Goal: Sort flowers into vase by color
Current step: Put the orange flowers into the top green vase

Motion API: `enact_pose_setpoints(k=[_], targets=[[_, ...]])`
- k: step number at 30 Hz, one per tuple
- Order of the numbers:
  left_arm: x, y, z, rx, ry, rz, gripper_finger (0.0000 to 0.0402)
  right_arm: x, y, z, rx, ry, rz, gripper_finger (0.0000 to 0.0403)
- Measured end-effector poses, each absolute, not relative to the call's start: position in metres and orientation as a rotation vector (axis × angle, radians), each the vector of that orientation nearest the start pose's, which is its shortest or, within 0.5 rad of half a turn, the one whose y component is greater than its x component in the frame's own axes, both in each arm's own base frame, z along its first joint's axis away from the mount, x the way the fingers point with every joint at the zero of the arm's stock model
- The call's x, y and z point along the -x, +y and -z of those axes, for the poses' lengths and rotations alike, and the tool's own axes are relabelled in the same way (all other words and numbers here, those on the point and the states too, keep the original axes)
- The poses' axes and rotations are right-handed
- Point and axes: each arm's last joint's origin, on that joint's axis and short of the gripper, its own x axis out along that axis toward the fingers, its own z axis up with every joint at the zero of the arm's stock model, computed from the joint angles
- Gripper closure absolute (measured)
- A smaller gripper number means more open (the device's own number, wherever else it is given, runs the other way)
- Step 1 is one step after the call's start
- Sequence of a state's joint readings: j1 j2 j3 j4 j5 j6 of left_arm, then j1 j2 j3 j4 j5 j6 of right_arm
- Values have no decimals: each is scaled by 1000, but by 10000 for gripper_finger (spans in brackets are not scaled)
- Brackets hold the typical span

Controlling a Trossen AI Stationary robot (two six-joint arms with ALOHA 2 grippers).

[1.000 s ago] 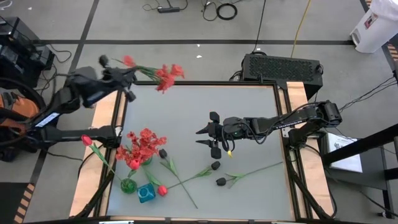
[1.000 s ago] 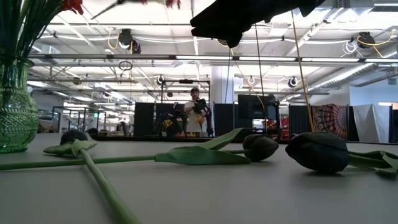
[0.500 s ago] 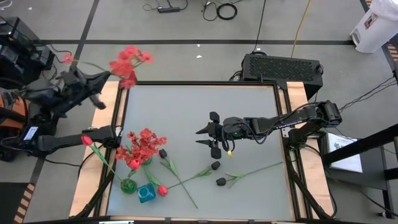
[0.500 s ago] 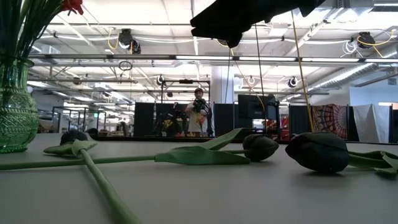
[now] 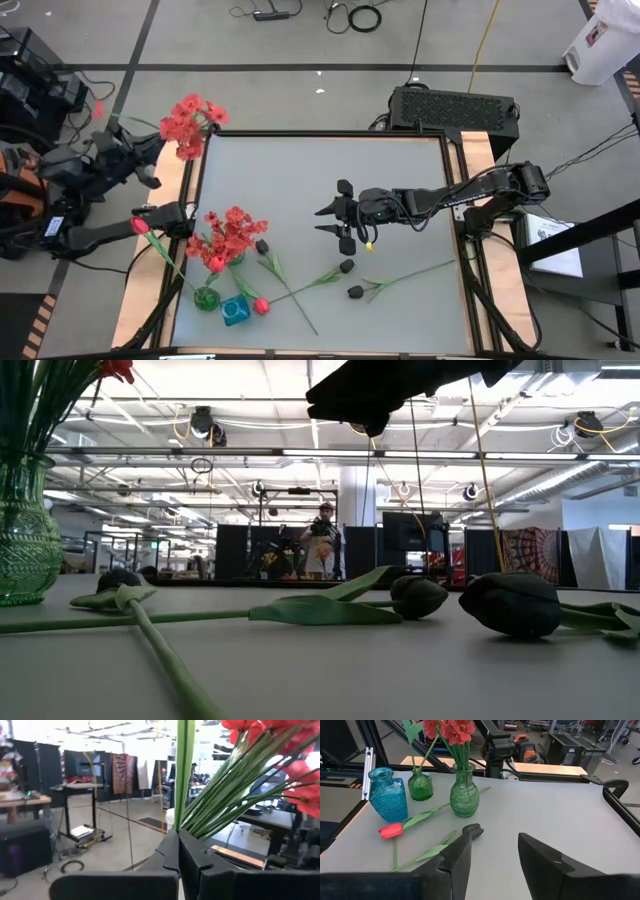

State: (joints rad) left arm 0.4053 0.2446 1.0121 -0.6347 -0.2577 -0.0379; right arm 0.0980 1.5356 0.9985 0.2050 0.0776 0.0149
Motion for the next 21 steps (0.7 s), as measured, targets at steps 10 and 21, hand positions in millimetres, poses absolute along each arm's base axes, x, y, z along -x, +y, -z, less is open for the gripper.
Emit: enact_pose_setpoints(k=[10, 21], targets=[[24, 0, -344, 120, -223, -715, 402, -342, 31, -262, 14, 331, -18, 248], [18, 2, -331, 111, -178, -709, 402, -342, 31, -262, 14, 331, -19, 248]])
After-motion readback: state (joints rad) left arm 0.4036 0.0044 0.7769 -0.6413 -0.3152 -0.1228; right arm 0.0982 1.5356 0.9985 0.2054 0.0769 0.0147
